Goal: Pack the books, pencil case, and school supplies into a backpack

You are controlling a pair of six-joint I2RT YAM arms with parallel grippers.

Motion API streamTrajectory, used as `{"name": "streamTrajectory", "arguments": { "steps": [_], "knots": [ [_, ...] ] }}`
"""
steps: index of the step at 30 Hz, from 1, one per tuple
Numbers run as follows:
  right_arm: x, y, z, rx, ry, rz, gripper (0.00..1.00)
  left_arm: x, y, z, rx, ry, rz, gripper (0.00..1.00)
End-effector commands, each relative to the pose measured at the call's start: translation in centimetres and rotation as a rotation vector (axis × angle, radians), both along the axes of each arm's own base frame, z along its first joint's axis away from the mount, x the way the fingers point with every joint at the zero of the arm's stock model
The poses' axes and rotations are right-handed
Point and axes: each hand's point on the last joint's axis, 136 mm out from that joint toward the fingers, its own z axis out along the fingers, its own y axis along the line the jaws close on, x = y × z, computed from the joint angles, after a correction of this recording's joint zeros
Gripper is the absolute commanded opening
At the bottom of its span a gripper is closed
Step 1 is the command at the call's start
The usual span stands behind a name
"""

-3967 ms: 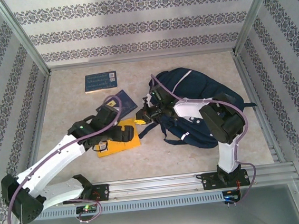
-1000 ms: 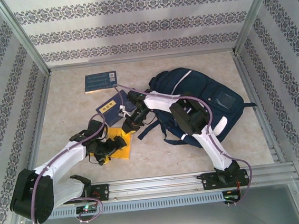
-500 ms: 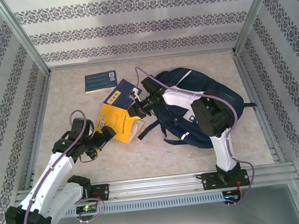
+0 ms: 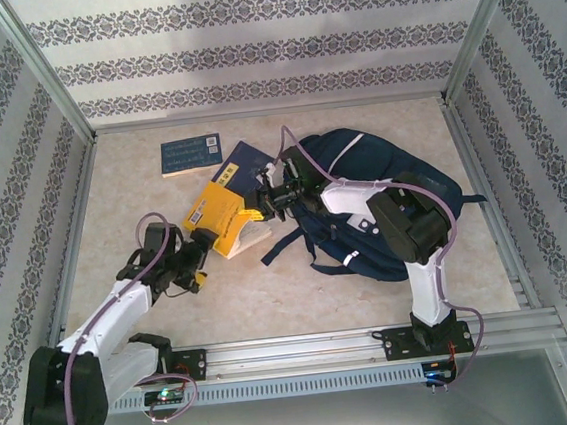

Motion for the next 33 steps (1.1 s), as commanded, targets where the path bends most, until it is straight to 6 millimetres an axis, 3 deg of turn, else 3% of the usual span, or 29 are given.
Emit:
{"name": "streamTrajectory", "arguments": {
  "steps": [1,10,19,23,27,29,33],
  "knots": [
    [-0.1,1.1,4.5,0.126,-0.068,-0.004,0.06,3.1,0.4,2.0,-0.054,-0.126,0.099,0.97],
    [-2.1,2.6,4.4,0.151,-0.018,0.015,0.05,4.8,2.1,1.5,-0.035,-0.175,0.225,0.80],
    [-3.5,2.7,2.9,0.120,0.016,0.006,0.06,4.9,3.2,2.0,-0.010,-0.194,0.281,0.41],
    [-3.7,2.4,1.5,0.088,0.017,0.000,0.16,4.0,3.7,2.4,-0.003,-0.202,0.303,0.24],
    [-3.9,1.8,0.1,0.027,-0.011,0.000,0.42,3.1,4.4,4.1,0.021,-0.243,0.316,0.08],
    [-3.9,1.2,-0.6,-0.033,-0.040,0.001,0.50,2.8,4.8,5.5,0.047,-0.278,0.312,0.00],
    [-3.8,0.1,-1.3,-0.168,-0.124,0.013,0.55,3.0,4.7,8.7,0.101,-0.383,0.238,0.00]
  ]
}}
